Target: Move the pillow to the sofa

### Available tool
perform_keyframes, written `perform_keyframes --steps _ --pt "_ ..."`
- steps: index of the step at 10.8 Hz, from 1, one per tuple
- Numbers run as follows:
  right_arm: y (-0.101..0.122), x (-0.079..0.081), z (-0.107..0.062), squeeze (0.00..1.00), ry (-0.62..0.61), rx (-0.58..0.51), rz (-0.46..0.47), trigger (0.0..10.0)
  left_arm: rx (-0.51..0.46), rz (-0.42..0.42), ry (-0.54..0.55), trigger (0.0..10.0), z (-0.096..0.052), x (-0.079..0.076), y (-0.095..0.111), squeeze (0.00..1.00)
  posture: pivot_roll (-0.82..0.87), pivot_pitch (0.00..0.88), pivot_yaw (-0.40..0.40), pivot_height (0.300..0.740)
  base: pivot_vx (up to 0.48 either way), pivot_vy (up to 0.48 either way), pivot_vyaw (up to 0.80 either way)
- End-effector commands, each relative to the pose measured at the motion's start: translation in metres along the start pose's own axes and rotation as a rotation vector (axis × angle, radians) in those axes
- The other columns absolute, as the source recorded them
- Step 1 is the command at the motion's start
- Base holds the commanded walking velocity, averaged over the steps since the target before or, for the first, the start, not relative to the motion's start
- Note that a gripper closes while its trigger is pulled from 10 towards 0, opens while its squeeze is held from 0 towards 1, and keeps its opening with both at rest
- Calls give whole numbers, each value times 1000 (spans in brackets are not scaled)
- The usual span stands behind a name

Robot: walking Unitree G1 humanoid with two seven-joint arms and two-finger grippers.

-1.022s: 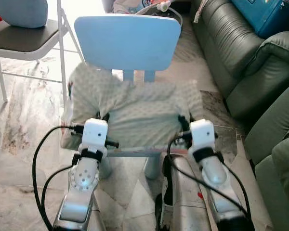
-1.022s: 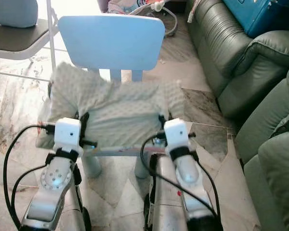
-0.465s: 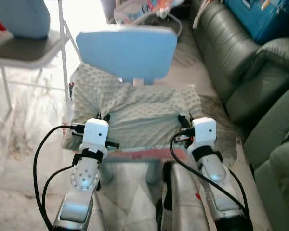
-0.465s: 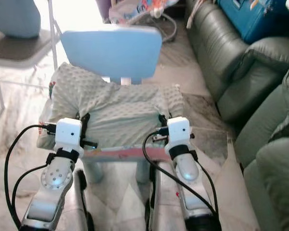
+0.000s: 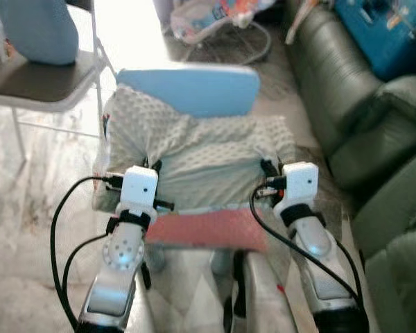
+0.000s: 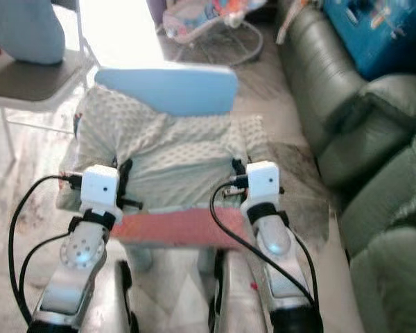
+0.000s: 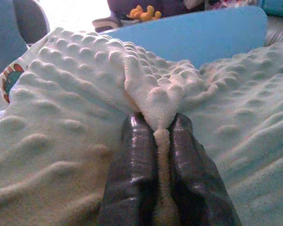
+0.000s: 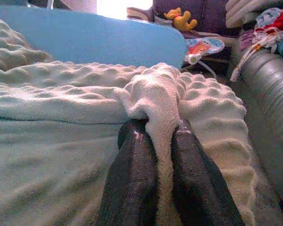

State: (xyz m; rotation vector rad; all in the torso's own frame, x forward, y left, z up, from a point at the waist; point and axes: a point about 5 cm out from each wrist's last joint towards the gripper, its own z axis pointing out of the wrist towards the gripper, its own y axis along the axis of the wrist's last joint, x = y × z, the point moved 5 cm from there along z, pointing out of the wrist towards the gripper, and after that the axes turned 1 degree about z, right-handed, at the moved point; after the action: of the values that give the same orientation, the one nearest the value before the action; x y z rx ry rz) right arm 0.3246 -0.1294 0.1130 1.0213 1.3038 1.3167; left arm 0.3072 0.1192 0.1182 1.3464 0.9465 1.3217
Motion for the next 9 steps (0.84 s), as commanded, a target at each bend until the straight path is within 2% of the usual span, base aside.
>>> perform_keyframes --steps 1,3,7,9 --pt "8 -34 -2 0 -164 -12 -22 10000 27 15 48 10000 -3 15 -7 0 10 56 -47 663 0 0 0" --pt "10 -27 -2 0 -108 -26 13 10000 29 14 44 10000 -4 14 -8 0 9 60 -46 663 0 0 0" --pt "17 -34 2 0 -122 -36 26 10000 22 8 32 10000 1 10 -6 0 -3 51 -48 737 0 0 0" --pt "19 -34 2 0 -121 -40 31 10000 23 10 31 10000 2 8 -8 0 -5 42 -46 740 0 0 0"
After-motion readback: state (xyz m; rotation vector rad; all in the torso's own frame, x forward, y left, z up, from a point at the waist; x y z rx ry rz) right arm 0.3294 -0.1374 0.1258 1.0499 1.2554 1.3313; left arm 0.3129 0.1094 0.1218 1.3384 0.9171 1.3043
